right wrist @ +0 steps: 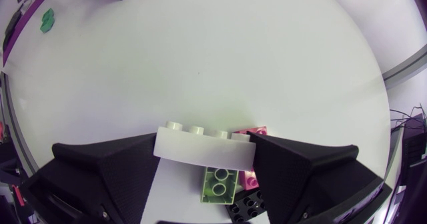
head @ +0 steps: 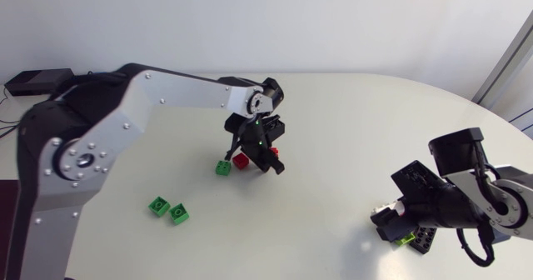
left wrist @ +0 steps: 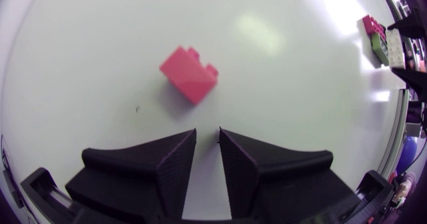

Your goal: Sort duplo bricks by size, large to the right and small to the left

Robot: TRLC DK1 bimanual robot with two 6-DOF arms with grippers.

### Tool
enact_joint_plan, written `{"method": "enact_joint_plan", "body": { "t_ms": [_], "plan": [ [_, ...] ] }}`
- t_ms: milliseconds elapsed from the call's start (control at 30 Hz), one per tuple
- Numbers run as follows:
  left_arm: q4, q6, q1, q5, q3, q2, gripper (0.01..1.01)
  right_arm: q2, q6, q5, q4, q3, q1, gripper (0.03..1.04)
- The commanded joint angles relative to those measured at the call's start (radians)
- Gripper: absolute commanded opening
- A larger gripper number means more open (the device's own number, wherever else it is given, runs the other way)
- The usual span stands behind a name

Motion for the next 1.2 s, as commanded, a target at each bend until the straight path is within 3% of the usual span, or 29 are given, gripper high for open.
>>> {"method": "enact_joint_plan", "body": {
  "t_ms": [0, 133, 233, 433, 633, 700, 800, 833, 1067, 1167],
  "plan": [
    [0.009, 0.012, 0.006, -0.007, -0.169, -0.164, 0.220, -0.016, -0.022, -0.004, -0.016, -0.034, -0.006, 0.97],
    [0.072, 0.017, 0.046, -0.009, -0.422, -0.334, 0.221, -0.016, -0.017, -0.006, -0.026, 0.000, 0.013, 0.98],
    [0.138, 0.042, 0.051, -0.009, -0.593, -0.477, 0.223, 0.010, 0.038, -0.008, -0.010, 0.056, 0.100, 0.98],
    [0.170, 0.025, 0.074, -0.039, -0.691, -0.621, 0.284, 0.301, 0.162, 0.051, 0.086, 0.273, 0.298, 0.98],
    [0.179, 0.011, 0.098, -0.039, -0.811, -0.731, 0.307, 0.648, 0.212, 0.103, 0.127, 0.561, 0.343, 0.98],
    [0.178, 0.009, 0.103, -0.045, -0.835, -0.782, 0.441, 0.742, 0.225, 0.131, 0.101, 0.662, 0.356, 0.98],
    [0.173, 0.008, 0.101, -0.111, -0.869, -0.868, 0.795, 0.852, 0.236, 0.186, 0.049, 0.814, 0.372, 0.98],
    [0.173, 0.008, 0.101, -0.124, -0.878, -0.892, 0.849, 0.886, 0.236, 0.204, 0.030, 0.863, 0.372, 0.98],
    [0.175, 0.000, 0.109, -0.222, -0.921, -1.030, 0.946, 1.147, 0.233, 0.365, -0.154, 1.234, 0.389, 0.98],
    [0.176, -0.001, 0.114, -0.234, -0.921, -1.060, 0.946, 1.239, 0.219, 0.287, -0.284, 1.363, 0.393, 0.98]
  ]
}}
